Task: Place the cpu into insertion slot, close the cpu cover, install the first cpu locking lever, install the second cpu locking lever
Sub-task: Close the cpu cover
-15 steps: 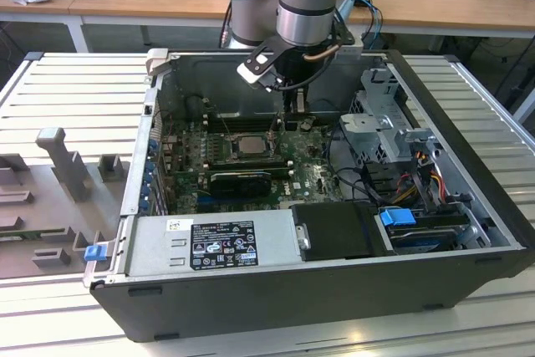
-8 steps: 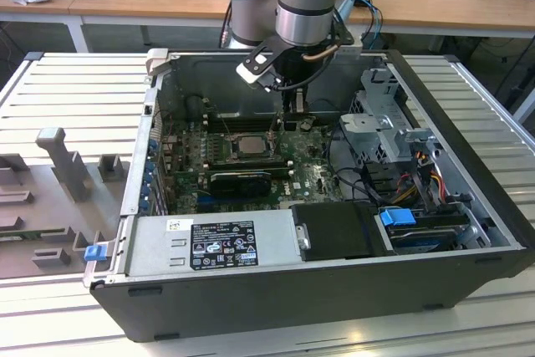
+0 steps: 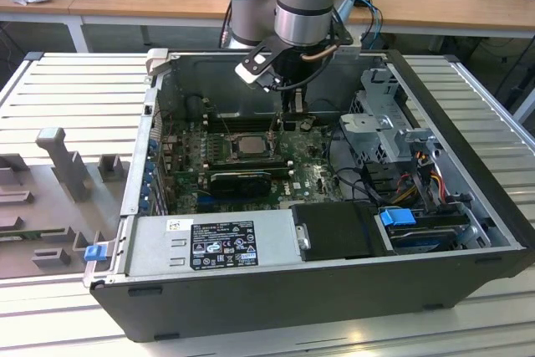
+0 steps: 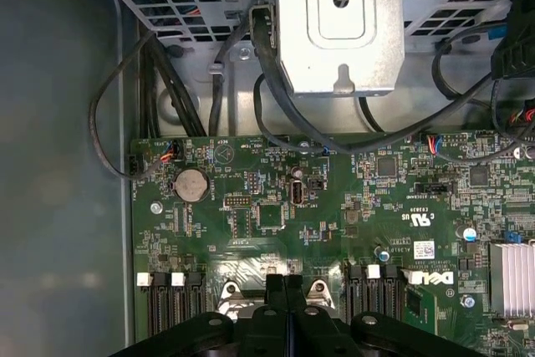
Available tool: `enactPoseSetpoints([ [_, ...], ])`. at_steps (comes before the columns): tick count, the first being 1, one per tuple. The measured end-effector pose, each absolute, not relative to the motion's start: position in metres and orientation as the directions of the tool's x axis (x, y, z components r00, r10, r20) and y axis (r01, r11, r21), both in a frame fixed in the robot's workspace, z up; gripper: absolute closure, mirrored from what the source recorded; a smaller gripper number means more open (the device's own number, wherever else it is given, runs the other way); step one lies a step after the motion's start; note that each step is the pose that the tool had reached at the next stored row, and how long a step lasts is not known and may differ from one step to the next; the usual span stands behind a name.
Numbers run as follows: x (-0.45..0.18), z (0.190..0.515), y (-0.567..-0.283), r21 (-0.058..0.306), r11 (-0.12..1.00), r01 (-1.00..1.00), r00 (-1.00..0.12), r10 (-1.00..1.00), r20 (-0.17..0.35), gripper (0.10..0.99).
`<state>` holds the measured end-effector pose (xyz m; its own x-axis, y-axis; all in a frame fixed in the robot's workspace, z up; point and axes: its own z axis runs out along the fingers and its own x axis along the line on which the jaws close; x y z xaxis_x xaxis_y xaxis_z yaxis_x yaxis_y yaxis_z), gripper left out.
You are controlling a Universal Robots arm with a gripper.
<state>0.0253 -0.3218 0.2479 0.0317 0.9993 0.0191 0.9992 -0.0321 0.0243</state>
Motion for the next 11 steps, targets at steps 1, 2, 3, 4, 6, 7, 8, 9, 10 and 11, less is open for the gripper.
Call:
enactPoseSetpoints([
  [1, 0.025, 0.248, -0.322, 0.024, -0.032, 0.999, 0.032, 0.999, 0.019, 0.980],
  [2, 0.025, 0.248, -0.322, 0.024, -0.032, 0.999, 0.032, 0.999, 0.019, 0.980],
  [3, 0.023, 0.248, -0.322, 0.024, -0.032, 0.999, 0.032, 0.999, 0.019, 0.980],
  [4, 0.022, 0.248, -0.322, 0.024, -0.032, 0.999, 0.032, 0.999, 0.019, 0.980],
  [6, 0.020, 0.248, -0.322, 0.024, -0.032, 0.999, 0.032, 0.999, 0.019, 0.980],
  [7, 0.020, 0.248, -0.322, 0.024, -0.032, 0.999, 0.032, 0.999, 0.019, 0.980],
  [8, 0.018, 0.248, -0.322, 0.024, -0.032, 0.999, 0.032, 0.999, 0.019, 0.980],
  [9, 0.016, 0.248, -0.322, 0.024, -0.032, 0.999, 0.032, 0.999, 0.019, 0.980],
  [10, 0.015, 0.248, -0.322, 0.024, -0.032, 0.999, 0.032, 0.999, 0.019, 0.980],
  [11, 0.015, 0.248, -0.322, 0.024, -0.032, 0.999, 0.032, 0.999, 0.019, 0.980],
])
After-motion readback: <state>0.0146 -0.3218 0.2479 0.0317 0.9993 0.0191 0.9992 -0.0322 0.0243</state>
